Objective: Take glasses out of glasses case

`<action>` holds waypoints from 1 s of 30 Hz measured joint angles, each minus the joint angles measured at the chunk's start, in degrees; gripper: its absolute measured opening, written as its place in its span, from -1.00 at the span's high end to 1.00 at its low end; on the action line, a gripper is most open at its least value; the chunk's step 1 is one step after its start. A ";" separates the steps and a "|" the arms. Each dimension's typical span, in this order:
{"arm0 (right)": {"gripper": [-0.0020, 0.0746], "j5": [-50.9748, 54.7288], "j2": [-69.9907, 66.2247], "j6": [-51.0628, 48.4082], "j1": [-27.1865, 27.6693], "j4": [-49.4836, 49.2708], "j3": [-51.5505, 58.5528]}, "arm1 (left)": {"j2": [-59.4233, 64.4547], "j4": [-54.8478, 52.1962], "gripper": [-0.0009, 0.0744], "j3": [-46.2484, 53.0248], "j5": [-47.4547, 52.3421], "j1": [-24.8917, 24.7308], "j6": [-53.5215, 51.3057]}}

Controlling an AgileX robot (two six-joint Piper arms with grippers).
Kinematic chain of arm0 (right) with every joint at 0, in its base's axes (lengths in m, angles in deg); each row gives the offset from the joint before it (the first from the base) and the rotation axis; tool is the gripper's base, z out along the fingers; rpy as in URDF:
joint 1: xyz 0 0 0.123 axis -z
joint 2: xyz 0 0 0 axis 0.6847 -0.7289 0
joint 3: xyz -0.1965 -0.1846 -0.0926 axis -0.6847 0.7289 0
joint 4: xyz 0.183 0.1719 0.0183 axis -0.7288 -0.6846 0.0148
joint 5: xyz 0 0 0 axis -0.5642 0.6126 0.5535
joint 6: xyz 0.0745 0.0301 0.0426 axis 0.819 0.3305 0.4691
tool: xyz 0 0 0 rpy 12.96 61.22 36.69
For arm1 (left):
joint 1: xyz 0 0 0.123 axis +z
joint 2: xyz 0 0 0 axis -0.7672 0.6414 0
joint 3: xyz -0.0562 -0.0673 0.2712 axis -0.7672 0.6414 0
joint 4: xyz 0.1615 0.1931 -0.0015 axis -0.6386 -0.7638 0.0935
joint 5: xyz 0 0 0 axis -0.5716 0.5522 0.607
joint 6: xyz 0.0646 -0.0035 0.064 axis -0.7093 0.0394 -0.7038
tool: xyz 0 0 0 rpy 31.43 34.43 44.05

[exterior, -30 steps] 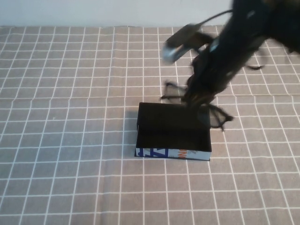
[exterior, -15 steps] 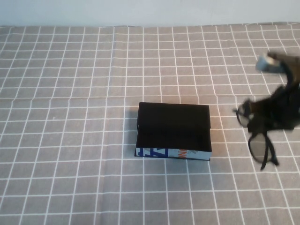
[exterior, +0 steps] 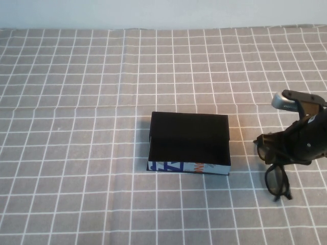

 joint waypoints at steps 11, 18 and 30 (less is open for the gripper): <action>0.35 0.12 9.72 -1.19 0.00 -0.12 0.32 | 0.00 0.00 0.99 0.00 0.00 0.00 0.00; 0.93 -3.14 34.23 -5.52 0.00 -1.27 3.79 | 0.00 0.00 0.99 0.00 0.00 0.00 0.00; 0.99 -10.80 73.14 -8.52 0.00 -1.19 24.14 | 0.00 0.00 0.99 0.00 0.00 0.00 0.00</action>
